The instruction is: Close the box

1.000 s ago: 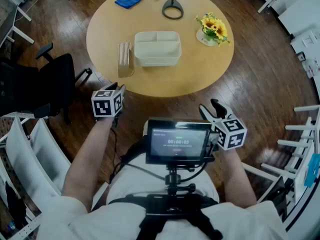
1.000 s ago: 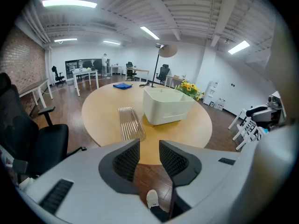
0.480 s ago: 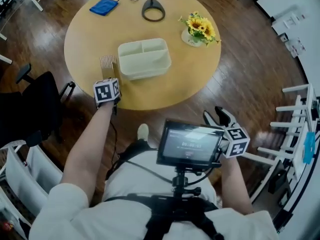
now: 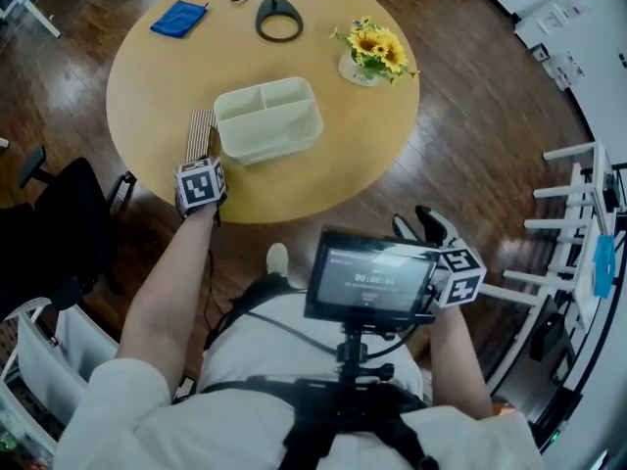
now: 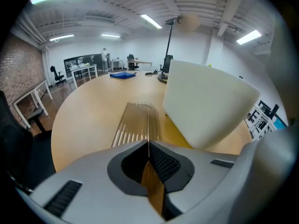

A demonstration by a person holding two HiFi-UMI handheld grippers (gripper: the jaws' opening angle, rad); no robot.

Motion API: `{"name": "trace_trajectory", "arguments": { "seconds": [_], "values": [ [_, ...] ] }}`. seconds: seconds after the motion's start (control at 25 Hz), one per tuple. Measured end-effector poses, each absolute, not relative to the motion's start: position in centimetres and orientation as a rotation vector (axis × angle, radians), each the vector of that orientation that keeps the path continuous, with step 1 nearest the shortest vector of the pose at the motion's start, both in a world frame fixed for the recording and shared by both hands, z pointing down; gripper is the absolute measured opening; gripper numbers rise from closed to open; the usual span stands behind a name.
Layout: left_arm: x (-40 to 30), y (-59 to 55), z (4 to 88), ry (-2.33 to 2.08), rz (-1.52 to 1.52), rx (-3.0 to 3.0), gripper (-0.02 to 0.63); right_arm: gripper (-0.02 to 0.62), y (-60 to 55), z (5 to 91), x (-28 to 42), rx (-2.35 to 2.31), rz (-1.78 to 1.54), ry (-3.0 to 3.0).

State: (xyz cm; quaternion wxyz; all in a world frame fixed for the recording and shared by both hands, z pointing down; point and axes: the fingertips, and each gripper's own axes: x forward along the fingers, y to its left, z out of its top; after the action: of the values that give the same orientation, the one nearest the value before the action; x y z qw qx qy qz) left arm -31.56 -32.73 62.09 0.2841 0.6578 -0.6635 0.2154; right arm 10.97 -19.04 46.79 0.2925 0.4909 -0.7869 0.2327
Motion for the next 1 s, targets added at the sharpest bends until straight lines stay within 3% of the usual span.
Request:
{"name": "trace_trajectory", "arguments": {
  "seconds": [0.44, 0.72, 1.0],
  "values": [
    [-33.3, -31.3, 52.8, -1.719, 0.733, 2.17, 0.002, 0.227, -18.9, 47.3, 9.3, 1.256, 0.605, -2.168],
    [-23.9, -31.7, 44.0, -1.212, 0.769, 2.712, 0.002, 0.227, -20.4, 47.6, 9.8, 1.27, 0.6, -2.177],
    [-16.5, -31.2, 46.3, -0.78, 0.948, 2.828, 0.002, 0.227, -20.4, 47.3, 10.5, 1.329, 0.617, -2.171]
  ]
}}
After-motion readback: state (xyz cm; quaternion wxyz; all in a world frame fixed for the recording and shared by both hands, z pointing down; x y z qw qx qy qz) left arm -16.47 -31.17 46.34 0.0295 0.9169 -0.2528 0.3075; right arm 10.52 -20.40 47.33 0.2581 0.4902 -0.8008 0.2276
